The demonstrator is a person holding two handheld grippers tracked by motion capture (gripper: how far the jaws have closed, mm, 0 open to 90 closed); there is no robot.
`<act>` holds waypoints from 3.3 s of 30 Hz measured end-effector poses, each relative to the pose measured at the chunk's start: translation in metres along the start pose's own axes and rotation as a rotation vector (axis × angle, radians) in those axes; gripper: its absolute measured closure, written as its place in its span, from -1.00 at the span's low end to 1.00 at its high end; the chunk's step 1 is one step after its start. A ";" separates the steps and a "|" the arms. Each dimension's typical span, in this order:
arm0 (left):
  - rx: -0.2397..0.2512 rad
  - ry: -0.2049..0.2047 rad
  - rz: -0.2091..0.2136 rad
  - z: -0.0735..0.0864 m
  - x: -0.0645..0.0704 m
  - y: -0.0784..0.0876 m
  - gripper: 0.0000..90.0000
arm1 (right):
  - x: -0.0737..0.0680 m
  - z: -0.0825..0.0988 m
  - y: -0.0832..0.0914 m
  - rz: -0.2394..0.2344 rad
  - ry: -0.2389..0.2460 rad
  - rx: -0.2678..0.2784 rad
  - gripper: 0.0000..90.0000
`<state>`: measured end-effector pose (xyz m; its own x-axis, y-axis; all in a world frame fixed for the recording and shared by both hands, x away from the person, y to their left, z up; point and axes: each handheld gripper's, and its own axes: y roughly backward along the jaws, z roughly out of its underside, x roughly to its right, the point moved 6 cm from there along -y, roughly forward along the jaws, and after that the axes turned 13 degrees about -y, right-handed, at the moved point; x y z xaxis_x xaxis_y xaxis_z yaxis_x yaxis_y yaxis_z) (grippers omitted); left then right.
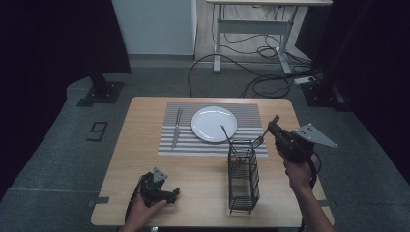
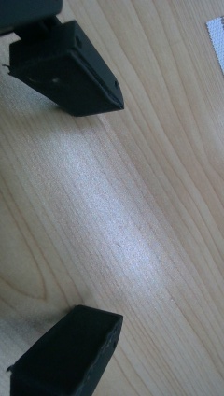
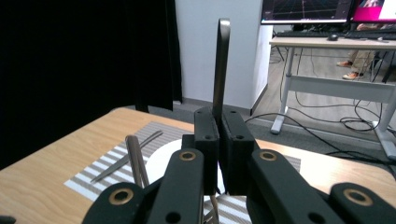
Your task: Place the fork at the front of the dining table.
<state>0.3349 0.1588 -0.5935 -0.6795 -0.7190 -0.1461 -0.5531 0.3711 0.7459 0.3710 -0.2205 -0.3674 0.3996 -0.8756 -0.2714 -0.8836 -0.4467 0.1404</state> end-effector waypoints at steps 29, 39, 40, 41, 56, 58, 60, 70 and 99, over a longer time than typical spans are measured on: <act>-0.001 0.000 0.002 0.000 0.000 0.000 -0.96 | 0.027 -0.018 0.008 0.076 -0.040 0.056 0.92; 0.000 -0.001 0.000 0.000 0.000 0.000 -0.96 | 0.044 -0.002 -0.007 0.126 -0.047 0.016 0.92; 0.000 -0.001 0.000 0.000 0.000 0.000 -0.96 | 0.045 -0.001 -0.008 0.129 -0.045 0.011 0.92; 0.000 -0.001 0.000 0.000 0.000 0.000 -0.96 | 0.047 0.002 -0.011 0.135 -0.044 0.003 0.92; -0.001 -0.002 0.000 0.000 0.000 0.000 -0.96 | 0.065 0.045 -0.055 0.192 -0.034 -0.096 0.92; 0.000 -0.001 0.000 0.000 0.000 0.000 -0.96 | 0.067 0.048 -0.058 0.194 -0.033 -0.102 0.92; 0.000 -0.001 0.001 0.000 0.000 0.000 -0.96 | 0.069 0.055 -0.067 0.204 -0.029 -0.117 0.92; 0.001 -0.001 -0.001 0.000 0.000 0.000 -0.96 | 0.075 0.080 -0.091 0.227 -0.006 -0.164 0.92; 0.001 0.000 -0.001 0.000 0.000 0.000 -0.96 | 0.088 0.100 -0.115 0.236 -0.011 -0.209 0.89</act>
<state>0.3345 0.1589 -0.5935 -0.6790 -0.7194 -0.1463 -0.5540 0.3713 0.7451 0.4832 -0.2278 -0.5022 0.1857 -0.9582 -0.2179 -0.8817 -0.2603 0.3935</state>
